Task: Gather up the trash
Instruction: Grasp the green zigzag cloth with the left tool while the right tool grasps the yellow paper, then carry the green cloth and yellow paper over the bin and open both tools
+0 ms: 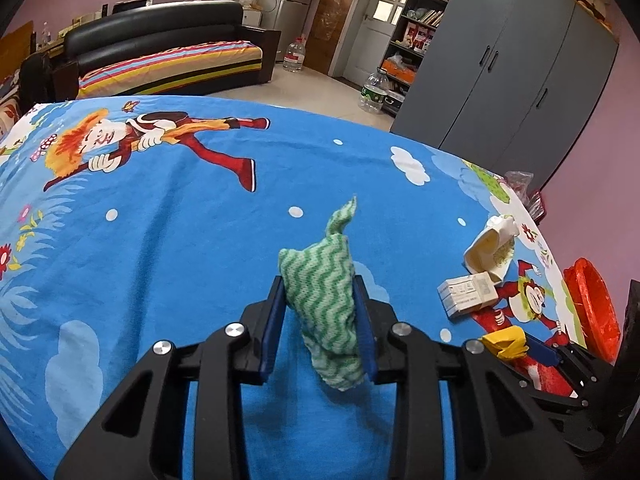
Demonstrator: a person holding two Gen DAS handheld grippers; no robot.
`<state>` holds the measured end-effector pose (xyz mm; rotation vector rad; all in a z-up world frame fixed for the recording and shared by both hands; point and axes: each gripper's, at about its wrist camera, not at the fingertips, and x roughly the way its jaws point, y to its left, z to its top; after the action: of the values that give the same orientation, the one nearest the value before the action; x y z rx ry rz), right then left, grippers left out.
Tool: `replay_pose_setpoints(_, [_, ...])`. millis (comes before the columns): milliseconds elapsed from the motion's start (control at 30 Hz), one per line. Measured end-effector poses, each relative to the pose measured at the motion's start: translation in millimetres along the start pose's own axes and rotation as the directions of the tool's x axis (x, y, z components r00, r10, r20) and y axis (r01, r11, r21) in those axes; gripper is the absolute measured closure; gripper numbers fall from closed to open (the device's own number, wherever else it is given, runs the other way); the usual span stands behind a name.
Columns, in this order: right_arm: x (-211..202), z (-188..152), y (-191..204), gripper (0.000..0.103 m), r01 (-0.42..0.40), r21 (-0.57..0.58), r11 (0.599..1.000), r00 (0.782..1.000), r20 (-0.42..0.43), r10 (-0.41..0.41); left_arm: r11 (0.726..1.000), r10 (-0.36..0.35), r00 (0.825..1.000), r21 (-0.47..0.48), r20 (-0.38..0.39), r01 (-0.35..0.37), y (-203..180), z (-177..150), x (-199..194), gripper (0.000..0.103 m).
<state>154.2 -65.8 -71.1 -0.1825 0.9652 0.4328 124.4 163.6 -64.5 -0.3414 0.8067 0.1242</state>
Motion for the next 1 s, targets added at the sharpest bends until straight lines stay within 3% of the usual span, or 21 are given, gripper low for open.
replay_pose_setpoints(400, [-39.2, 11.8, -35.1, 0.047, 0.011, 0.06, 0.998, 0.994, 0.104, -0.017, 0.996, -0.051, 0.998, 0.076, 0.025, 0.049, -46.0, 10.9, -9.0, 0.071])
replay_pose_setpoints(700, [-78.9, 16.4, -102.6, 0.047, 0.067, 0.174, 0.982, 0.976, 0.194, -0.101, 0.974, -0.133, 0.991, 0.187, 0.034, 0.124, -118.6, 23.6, -11.5, 0.071])
replay_pose_setpoints(1000, [-110.9, 7.4, -188.4, 0.047, 0.138, 0.317, 0.938, 0.946, 0.239, -0.22, 0.928, -0.243, 0.97, 0.295, 0.011, 0.229, -206.2, 32.0, -7.3, 0.071])
